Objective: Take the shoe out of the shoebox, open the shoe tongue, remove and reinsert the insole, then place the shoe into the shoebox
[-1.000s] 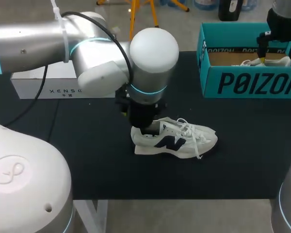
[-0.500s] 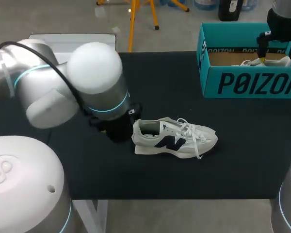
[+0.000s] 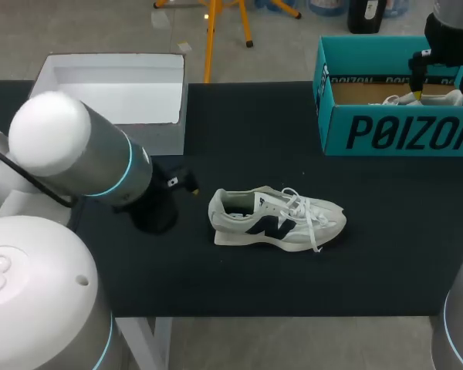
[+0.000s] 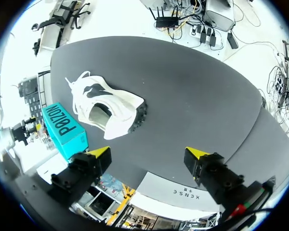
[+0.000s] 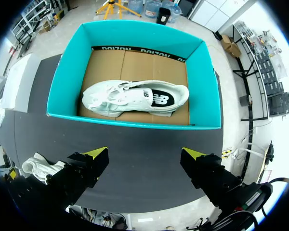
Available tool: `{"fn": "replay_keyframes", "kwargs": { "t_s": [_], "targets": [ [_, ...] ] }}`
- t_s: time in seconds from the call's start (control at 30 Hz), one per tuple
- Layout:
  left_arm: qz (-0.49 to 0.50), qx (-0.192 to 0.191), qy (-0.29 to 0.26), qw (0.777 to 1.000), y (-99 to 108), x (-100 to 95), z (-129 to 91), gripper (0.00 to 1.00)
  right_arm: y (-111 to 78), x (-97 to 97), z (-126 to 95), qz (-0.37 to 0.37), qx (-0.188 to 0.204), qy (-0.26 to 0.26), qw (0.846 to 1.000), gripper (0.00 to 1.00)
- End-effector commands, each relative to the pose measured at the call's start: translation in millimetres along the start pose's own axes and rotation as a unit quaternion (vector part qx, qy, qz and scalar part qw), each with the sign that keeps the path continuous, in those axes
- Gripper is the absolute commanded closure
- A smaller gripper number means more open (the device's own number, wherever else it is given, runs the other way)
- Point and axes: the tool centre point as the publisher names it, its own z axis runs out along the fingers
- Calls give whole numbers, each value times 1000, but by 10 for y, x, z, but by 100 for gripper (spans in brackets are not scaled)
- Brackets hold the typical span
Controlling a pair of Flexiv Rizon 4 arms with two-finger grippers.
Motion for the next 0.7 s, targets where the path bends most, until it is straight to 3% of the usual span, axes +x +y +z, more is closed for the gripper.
{"fn": "replay_keyframes", "kwargs": {
  "t_s": [0.03,0.07,0.13,0.23,0.27,0.33,0.43,0.47,0.53,0.6,0.7],
  "targets": [
    [1,0,-23,1000,-10,44,-5,0,-9,4,1,1,-1,0,1000,0],
    [-19,27,-36,999,22,56,-9,0,-9,4,1,1,-1,0,1000,0],
    [-61,139,-74,986,120,123,-8,0,-9,4,1,1,-1,0,1000,0],
    [-122,277,-129,944,274,231,-7,0,-9,4,1,1,-1,0,1000,0],
    [-141,304,-148,930,319,256,-14,0,-9,4,1,1,-1,0,1000,0],
    [-174,386,-184,887,407,299,-56,0,-9,4,1,1,-1,0,1000,0],
    [-214,441,-213,845,454,307,-46,0,-9,4,1,1,-1,0,1000,0],
    [-233,444,-212,839,443,298,-19,0,-9,4,1,1,-1,0,1000,0],
    [-260,496,-235,794,380,278,23,0,-9,4,1,1,-1,0,1000,0],
    [-270,494,-223,796,279,228,55,0,-9,4,1,1,-1,0,1000,0],
    [-298,536,-213,761,161,156,76,0,-9,4,1,1,-1,0,1000,0]
  ]
}}
